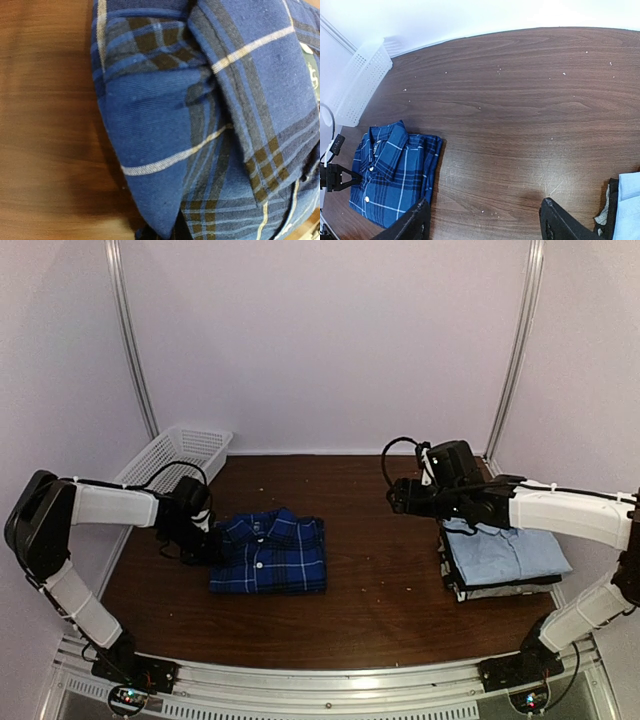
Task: Fold and stack the long sleeve shirts
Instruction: Move the square-folded shirt to the center of the board.
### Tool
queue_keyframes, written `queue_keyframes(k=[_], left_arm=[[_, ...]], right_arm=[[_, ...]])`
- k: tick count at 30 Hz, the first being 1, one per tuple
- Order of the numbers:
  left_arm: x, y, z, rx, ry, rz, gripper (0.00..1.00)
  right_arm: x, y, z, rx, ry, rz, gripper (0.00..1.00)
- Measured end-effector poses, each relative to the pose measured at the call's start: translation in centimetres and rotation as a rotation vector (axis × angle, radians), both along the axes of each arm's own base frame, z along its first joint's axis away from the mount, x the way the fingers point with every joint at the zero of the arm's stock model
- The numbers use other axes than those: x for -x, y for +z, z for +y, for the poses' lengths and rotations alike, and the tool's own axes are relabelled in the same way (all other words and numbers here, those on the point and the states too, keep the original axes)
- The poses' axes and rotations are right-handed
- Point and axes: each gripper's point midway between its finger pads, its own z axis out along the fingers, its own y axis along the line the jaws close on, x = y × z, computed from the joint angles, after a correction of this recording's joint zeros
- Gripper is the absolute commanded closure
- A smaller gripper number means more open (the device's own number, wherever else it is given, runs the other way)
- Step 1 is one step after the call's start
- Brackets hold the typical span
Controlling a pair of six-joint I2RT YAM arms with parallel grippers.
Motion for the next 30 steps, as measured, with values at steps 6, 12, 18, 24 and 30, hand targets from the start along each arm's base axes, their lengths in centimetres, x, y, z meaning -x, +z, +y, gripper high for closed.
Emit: queue_keyframes(k=[6,12,18,24,30], left_arm=[[-0.1,-0.3,3.6,-0.086,0.046,0.024,1.00],[-0.8,0.4,4.2,-0.136,0.047,0.030,0.95],[-1.7,1.3,4.3,-0.159,0.043,0.013,0.66],[-2.5,2.5,4.4,-0.169,0.030,-0.014,0.33],[-3.9,6.7,4.3,-0.166,0.027,-0.114,0.15]], right_arm=[[0.7,1.0,-0.3,-0.032,0.006,-0.028,0.08],[0.9,1.7,-0.7,-0.032,0.003,-0.049,0.00],[0.9,2.8,-2.4,-0.016,-0.046,-0.082,0.00],[1.2,3.2,-3.9,-0.015,-0.088,-0.101,0.00],[1.5,3.2,-5.4,0.014,-0.133,-0.115,0.00]])
